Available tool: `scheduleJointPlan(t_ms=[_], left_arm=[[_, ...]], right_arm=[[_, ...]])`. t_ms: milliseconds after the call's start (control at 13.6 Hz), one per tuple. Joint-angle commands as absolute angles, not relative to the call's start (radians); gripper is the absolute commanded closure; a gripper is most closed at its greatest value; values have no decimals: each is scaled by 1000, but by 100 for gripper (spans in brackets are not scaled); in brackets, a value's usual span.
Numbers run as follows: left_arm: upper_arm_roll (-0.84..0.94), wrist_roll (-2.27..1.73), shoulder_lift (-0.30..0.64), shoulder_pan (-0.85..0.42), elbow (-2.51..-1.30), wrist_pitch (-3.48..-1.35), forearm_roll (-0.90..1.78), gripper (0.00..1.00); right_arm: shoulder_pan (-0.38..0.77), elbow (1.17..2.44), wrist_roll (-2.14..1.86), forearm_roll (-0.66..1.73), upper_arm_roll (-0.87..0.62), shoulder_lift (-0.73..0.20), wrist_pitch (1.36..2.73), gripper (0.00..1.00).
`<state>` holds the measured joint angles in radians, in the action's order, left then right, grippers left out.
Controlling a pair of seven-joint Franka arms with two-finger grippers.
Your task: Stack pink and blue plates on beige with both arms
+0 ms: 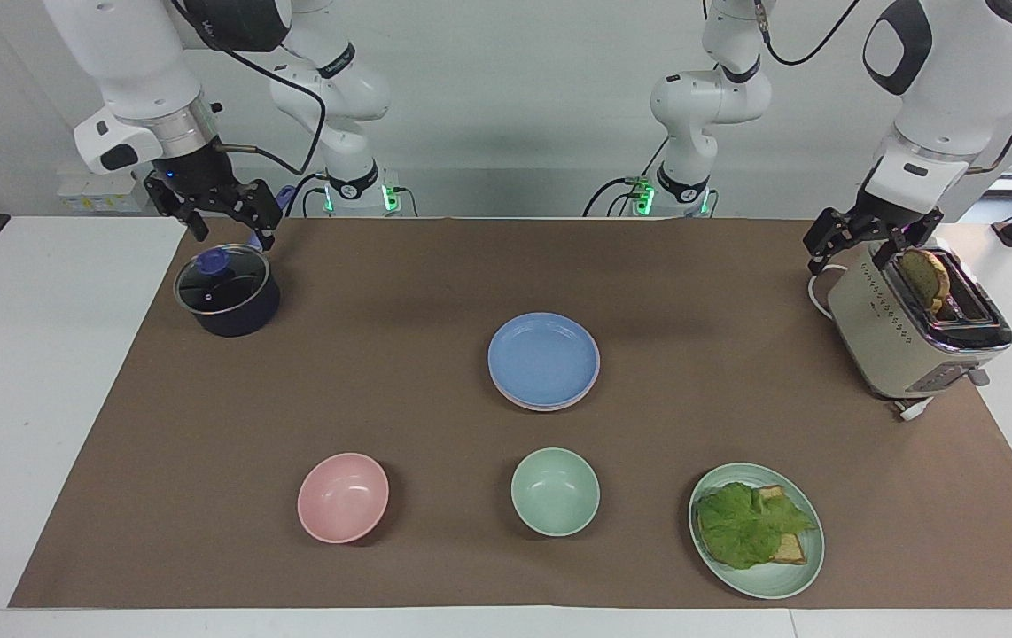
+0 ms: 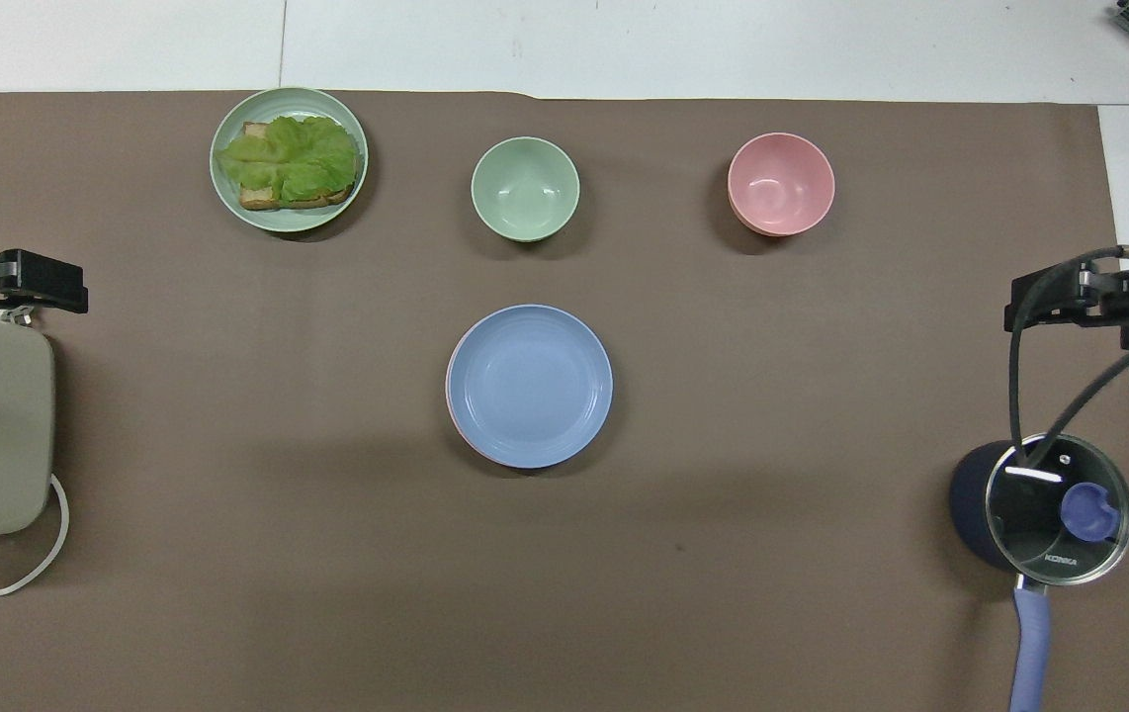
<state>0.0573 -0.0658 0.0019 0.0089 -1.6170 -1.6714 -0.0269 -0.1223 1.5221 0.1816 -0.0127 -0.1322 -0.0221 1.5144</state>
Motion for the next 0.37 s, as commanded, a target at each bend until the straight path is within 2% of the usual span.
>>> scheduleJointPlan(t_ms=[0, 294], left_arm=[[57, -74, -6, 11, -1612, -1651, -20, 0], [57, -74, -6, 11, -1612, -1651, -20, 0]], right_arm=[[-135, 1493, 153, -25, -143, -38, 1496, 0], [-133, 1494, 153, -21, -143, -38, 1502, 0]])
